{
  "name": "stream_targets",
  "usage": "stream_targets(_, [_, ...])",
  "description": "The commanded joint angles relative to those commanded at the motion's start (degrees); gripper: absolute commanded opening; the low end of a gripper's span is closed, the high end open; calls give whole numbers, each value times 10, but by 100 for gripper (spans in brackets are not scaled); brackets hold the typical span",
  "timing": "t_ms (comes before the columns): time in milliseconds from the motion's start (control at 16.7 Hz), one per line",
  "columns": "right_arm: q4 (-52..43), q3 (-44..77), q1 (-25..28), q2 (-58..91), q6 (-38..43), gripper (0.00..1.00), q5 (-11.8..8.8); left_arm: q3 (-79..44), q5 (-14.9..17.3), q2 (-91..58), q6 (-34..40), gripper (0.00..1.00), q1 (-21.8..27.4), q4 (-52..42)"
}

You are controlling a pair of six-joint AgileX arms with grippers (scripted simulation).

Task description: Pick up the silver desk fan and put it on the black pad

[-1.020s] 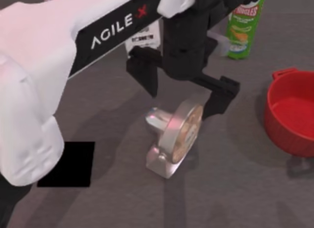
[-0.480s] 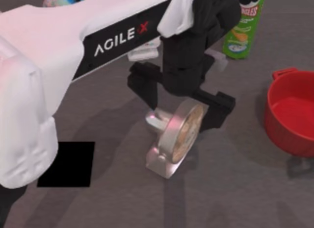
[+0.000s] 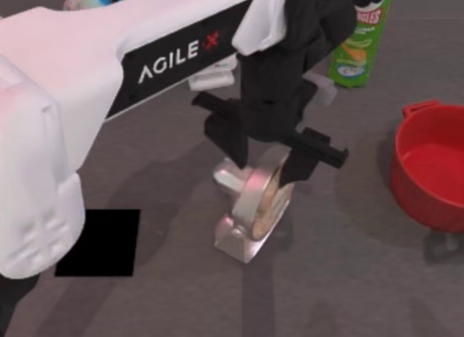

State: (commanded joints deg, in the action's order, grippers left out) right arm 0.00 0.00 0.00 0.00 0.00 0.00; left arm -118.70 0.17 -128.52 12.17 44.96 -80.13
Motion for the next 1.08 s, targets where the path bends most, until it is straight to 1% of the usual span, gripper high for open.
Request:
stream_targets(300, [0,0,0,0,0,100,0,0,0,0,0,2,0,0])
stream_targets(360, [0,0,0,0,0,100,0,0,0,0,0,0,0,0])
stream_targets(900, [0,0,0,0,0,100,0,-2,0,0,-1,0,-1,-2])
stream_targets(1080, [0,0,0,0,0,100,0,-44,1,-8,1,0,-4,-37])
